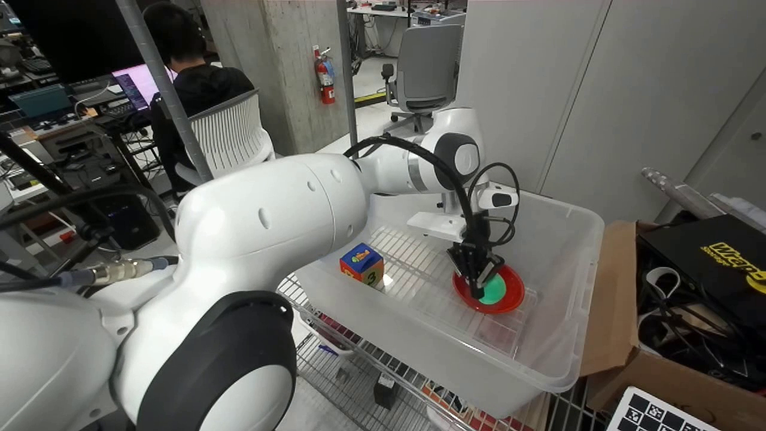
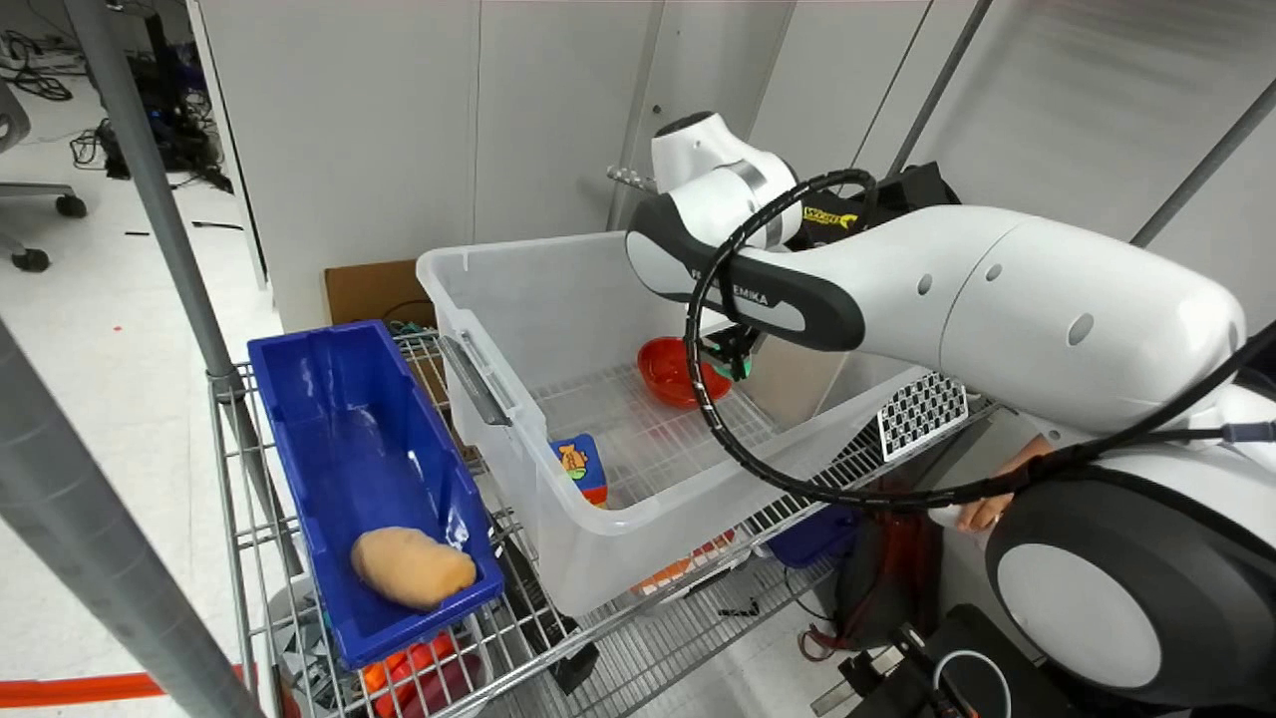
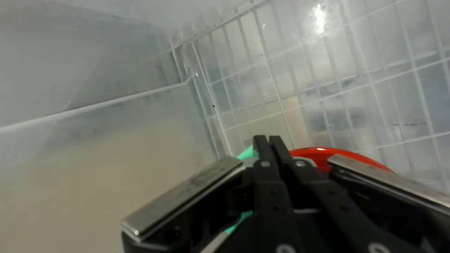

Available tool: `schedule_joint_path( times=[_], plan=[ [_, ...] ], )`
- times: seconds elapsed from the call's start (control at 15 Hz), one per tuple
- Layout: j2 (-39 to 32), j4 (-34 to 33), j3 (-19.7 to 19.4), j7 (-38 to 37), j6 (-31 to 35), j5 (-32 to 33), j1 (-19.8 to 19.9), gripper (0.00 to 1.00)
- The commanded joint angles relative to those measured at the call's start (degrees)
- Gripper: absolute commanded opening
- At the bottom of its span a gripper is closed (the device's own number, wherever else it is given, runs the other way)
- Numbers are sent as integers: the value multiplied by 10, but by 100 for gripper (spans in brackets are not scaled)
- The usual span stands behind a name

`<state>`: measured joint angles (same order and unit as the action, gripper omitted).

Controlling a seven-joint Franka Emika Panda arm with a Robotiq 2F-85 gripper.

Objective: Put the green plush toy in the red bowl

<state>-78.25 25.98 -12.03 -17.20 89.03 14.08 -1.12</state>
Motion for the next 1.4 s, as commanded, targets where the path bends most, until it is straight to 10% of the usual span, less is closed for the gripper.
schedule_joint_path(
  times=[0.0, 0.73, 0.8, 1.33],
  plan=[
    [-17, -13, -10, -14, 28, 8, -7, 1],
    [-44, -13, -23, -42, 154, 22, -14, 1],
    [-45, -13, -23, -44, 155, 21, -14, 29],
    [-11, 3, 12, -20, 71, -22, -8, 80]
  ],
)
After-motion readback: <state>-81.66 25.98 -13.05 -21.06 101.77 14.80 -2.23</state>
